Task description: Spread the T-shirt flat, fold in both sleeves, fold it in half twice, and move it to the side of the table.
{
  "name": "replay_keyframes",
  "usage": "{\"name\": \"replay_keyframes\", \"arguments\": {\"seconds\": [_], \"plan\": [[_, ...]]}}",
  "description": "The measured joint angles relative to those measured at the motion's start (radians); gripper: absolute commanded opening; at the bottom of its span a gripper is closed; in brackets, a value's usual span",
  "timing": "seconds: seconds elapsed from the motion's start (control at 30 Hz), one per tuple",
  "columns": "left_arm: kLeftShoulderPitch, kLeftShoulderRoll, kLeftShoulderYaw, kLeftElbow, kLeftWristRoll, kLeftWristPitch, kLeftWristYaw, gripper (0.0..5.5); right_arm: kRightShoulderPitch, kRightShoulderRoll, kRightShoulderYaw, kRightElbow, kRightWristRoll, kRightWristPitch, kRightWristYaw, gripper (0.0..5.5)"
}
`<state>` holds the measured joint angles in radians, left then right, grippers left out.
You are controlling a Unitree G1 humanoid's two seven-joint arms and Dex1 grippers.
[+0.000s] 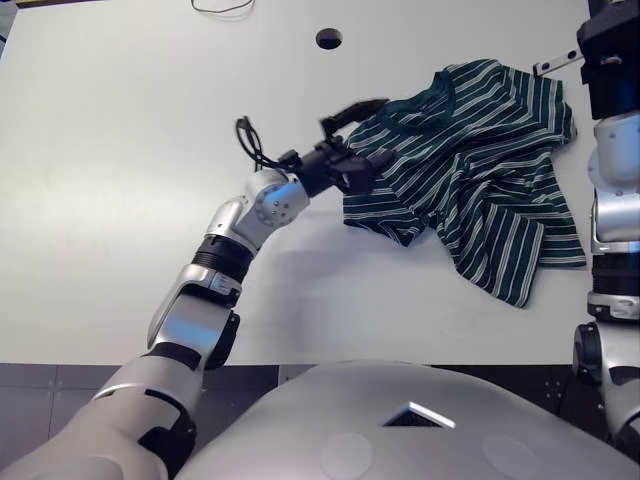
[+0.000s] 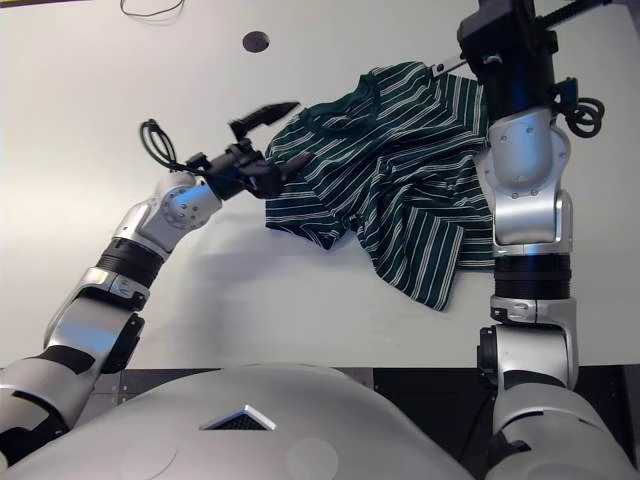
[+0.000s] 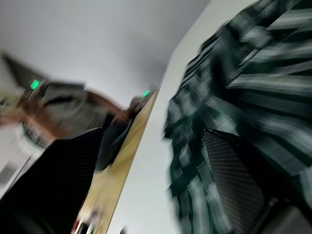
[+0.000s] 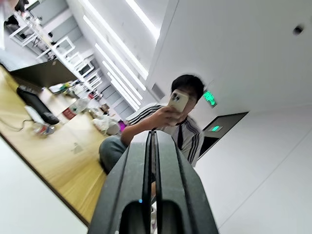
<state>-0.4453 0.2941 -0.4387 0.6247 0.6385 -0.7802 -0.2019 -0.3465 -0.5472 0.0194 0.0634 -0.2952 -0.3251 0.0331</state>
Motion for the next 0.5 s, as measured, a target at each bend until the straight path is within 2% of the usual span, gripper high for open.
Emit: {"name": "replay_keyframes", "arguments": {"seconds": [0.1, 0.23, 0.5], "plan": [[0.016, 0.059, -0.088, 0.000, 0.079, -0.014, -0.047, 2.79, -0.001, 0.028, 0.021, -0.002, -0.018, 0.026, 0.017, 0.10], [-0.037, 0.088, -0.150, -0.002, 0.130, -0.021, -0.058, 2.15, -0.017, 0.050, 0.041, -0.001, -0.037, 0.026, 0.020, 0.10], [-0.216, 0.177, -0.254, 0.168, 0.281, 0.023, 0.037, 0.62, -0.019, 0.065, 0.059, -0.040, -0.073, 0.026, 0.043, 0.10]]}}
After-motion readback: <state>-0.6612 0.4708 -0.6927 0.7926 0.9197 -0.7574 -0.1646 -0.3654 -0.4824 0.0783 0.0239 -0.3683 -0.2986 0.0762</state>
